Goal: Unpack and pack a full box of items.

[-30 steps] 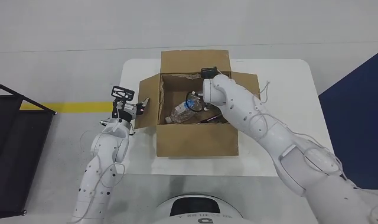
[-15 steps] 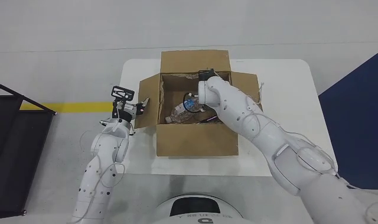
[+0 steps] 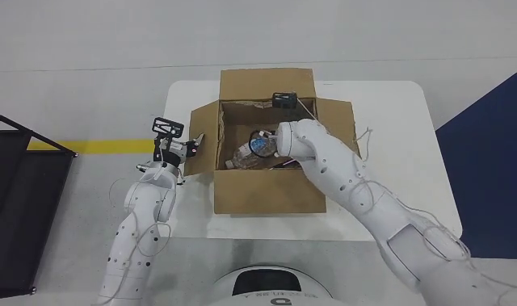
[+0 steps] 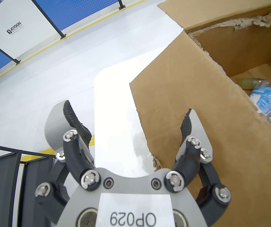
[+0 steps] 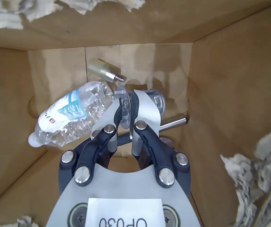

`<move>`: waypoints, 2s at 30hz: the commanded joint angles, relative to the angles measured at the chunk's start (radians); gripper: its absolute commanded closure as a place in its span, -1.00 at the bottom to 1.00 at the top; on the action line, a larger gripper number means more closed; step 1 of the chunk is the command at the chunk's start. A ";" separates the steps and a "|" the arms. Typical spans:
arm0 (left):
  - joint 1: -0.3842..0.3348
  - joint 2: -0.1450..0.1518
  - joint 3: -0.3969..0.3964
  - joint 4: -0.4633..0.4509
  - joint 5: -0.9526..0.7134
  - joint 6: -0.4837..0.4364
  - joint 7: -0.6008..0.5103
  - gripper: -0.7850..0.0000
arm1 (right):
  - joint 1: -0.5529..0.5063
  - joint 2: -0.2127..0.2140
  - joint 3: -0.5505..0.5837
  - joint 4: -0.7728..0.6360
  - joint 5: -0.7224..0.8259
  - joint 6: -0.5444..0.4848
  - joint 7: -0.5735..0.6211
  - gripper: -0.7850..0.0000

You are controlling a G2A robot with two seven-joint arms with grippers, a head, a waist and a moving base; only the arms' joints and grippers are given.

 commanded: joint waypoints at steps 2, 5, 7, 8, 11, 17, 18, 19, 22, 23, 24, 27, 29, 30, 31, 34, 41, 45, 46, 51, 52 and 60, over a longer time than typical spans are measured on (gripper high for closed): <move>0.000 0.000 0.000 0.000 0.000 0.000 0.000 -1.00 | -0.062 0.024 0.052 -0.090 -0.037 -0.017 0.009 1.00; 0.000 0.000 0.000 0.000 0.000 0.000 0.000 -1.00 | -0.117 0.039 0.099 -0.169 -0.048 -0.042 -0.007 1.00; 0.000 0.000 0.000 0.000 0.000 0.000 0.000 -1.00 | -0.147 0.046 0.132 -0.205 -0.042 -0.053 -0.026 1.00; 0.000 0.000 0.000 0.000 0.000 0.000 0.000 -1.00 | -0.160 0.048 0.149 -0.226 -0.027 -0.064 -0.041 1.00; 0.000 0.000 0.000 0.000 0.000 0.000 0.000 -1.00 | -0.199 0.052 0.213 -0.274 0.053 -0.123 -0.108 1.00; 0.000 0.000 0.000 0.000 0.000 0.000 0.000 -1.00 | -0.290 0.056 0.364 -0.345 0.305 -0.288 -0.287 1.00; 0.000 0.000 0.000 0.000 0.000 0.000 0.000 -1.00 | -0.308 0.056 0.397 -0.365 0.367 -0.316 -0.316 1.00; 0.000 0.000 0.000 0.000 0.000 0.000 0.000 -1.00 | -0.328 0.057 0.429 -0.377 0.421 -0.349 -0.337 1.00; 0.000 0.000 0.000 0.000 0.000 0.000 0.000 -1.00 | -0.398 0.064 0.532 -0.414 0.567 -0.460 -0.384 1.00; 0.000 0.000 0.000 0.000 0.000 0.000 0.000 -1.00 | -0.424 0.067 0.570 -0.426 0.615 -0.497 -0.400 1.00; 0.000 0.000 0.000 0.000 0.000 0.000 0.000 -1.00 | -0.450 0.070 0.601 -0.435 0.652 -0.533 -0.408 1.00; 0.000 0.000 0.000 0.000 0.000 0.000 0.000 -1.00 | -0.530 0.078 0.705 -0.452 0.769 -0.635 -0.437 1.00; 0.000 0.000 0.000 0.000 0.000 0.000 0.000 -1.00 | -0.591 0.082 0.772 -0.463 0.842 -0.697 -0.460 1.00; 0.000 0.000 0.000 0.000 0.000 0.000 0.000 -1.00 | -0.620 0.084 0.808 -0.465 0.882 -0.721 -0.473 1.00; 0.000 0.000 0.000 0.000 0.000 0.000 0.000 -1.00 | -0.647 0.086 0.839 -0.466 0.920 -0.744 -0.480 1.00; 0.000 0.000 0.000 0.000 0.000 0.000 0.000 -1.00 | -0.734 0.088 0.926 -0.470 1.042 -0.816 -0.507 1.00; 0.000 0.000 0.000 0.000 0.000 0.000 0.000 -1.00 | -0.916 0.081 1.069 -0.439 1.225 -0.916 -0.670 1.00; 0.000 0.000 0.000 0.000 0.000 0.000 0.000 -1.00 | -0.949 0.076 1.110 -0.338 1.315 -0.958 -0.712 1.00; 0.000 0.000 0.000 0.000 0.000 0.000 0.000 -1.00 | -0.945 0.076 1.114 -0.314 1.328 -0.957 -0.717 1.00; 0.000 0.000 0.000 0.000 0.000 0.000 0.000 -1.00 | -0.907 0.074 1.107 -0.212 1.324 -0.878 -0.790 1.00; 0.000 0.000 0.000 0.000 0.000 0.000 0.000 -1.00 | -0.898 0.074 1.101 -0.206 1.306 -0.853 -0.810 1.00; 0.000 0.000 0.000 0.000 0.000 0.000 0.000 -1.00 | -0.842 0.075 1.083 -0.141 1.249 -0.757 -0.865 1.00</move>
